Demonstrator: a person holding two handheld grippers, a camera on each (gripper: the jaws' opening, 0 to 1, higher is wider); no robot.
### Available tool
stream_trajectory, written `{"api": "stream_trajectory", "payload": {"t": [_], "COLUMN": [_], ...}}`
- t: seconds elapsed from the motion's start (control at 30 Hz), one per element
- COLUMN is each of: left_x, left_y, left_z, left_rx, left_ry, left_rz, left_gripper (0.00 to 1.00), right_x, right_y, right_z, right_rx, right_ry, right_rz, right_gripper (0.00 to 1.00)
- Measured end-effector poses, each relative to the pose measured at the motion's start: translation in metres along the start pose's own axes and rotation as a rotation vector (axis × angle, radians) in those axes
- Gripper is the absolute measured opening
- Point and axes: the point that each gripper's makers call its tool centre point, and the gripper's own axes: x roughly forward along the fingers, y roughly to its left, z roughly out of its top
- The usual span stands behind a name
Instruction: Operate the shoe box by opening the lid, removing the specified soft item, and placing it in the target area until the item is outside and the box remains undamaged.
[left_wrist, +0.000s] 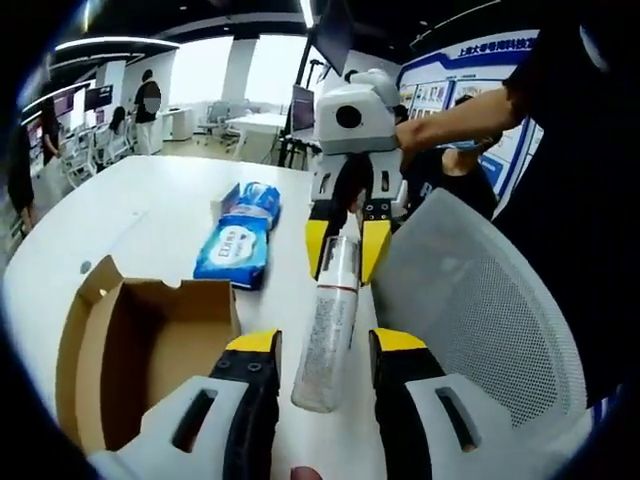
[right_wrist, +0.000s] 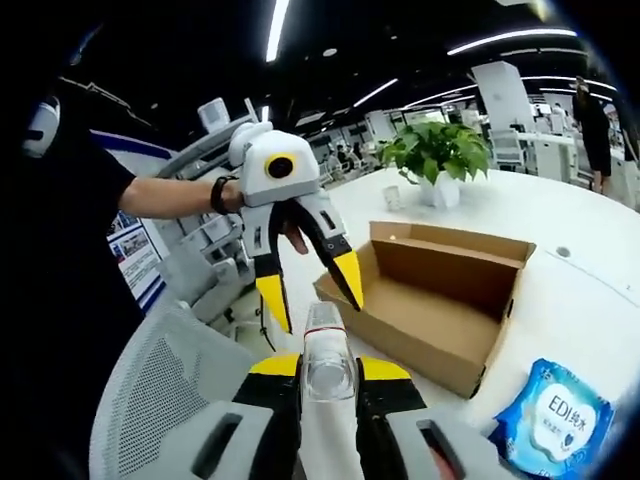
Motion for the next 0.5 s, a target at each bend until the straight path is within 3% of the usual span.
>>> {"api": "stream_trajectory", "payload": {"t": [0.33, 0.5], "left_x": [-0.005, -0.006], "left_y": [0.005, 0.005], "left_z": [-0.002, -0.006], "left_rx": [-0.072, -0.085], "left_ry": [-0.054, -0.05], "left_rz": [0.08, 0.11], "left_gripper": [0.4, 0.43], "right_x": [-0.017, -0.028], "right_y": [-0.008, -0.016], "right_z": [-0.008, -0.01], "right_rx": [0.007, 0.026], "right_ry": [0.011, 0.008], "right_rz": [-0.041, -0.079], "right_gripper": [0.15, 0.15]}}
